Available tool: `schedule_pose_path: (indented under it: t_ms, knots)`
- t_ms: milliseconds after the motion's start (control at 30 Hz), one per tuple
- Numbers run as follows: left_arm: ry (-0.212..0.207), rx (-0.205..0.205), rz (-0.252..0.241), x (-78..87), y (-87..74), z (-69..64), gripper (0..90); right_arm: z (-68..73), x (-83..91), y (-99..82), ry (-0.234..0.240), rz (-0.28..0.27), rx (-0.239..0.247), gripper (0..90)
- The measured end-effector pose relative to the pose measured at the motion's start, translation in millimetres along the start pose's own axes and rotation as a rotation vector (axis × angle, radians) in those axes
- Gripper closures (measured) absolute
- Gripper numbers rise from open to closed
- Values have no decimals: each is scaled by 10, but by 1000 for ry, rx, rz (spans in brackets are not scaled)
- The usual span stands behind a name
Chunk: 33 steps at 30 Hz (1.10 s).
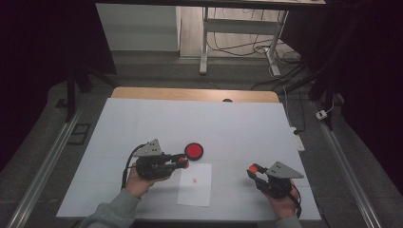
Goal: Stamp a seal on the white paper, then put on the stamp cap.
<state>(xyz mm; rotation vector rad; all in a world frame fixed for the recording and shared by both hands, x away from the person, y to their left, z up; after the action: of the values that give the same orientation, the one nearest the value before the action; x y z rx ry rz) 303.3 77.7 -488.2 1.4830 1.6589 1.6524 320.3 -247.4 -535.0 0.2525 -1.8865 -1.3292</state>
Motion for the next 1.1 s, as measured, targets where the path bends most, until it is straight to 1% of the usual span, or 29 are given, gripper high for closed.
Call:
schedule_pose_path:
  t_ms: [100, 267, 433, 600, 967, 1000, 1100]
  knots:
    - [-2, -2, 1, -4, 1, -5, 721, -1, 7, 5, -3, 0, 3, 637]
    - [-1, -2, 9, -15, -8, -7, 722, -4, -1, 8, 4, -5, -6, 637]
    - [-4, -4, 8, -20, -6, -18, 721, 16, -4, 20, 5, 1, 2, 637]
    - [-5, -7, 11, -32, -10, -23, 721, 31, -14, 35, 16, -6, -3, 636]
    - [-17, -5, 19, -66, -34, -26, 721, 138, -89, 90, 50, 1, 16, 636]
    - [-18, -2, 19, -68, -38, -24, 721, 150, -98, 97, 54, -2, 9, 637]
    - [-22, 3, 24, -81, -48, -12, 721, 175, -121, 115, 64, -5, 11, 636]
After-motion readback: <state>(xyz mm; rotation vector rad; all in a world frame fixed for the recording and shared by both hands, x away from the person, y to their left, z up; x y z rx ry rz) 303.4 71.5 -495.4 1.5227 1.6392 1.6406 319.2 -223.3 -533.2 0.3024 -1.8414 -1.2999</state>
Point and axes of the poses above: each handheld gripper's, and its own axes: x roughly backward along the jaws, y roughly out of its top, z roughly to its left, the point moved 6 cm from there along -x, roughly forward along the jaws, and after that the axes turned 2 degrees about x, right-handed, at the moved point
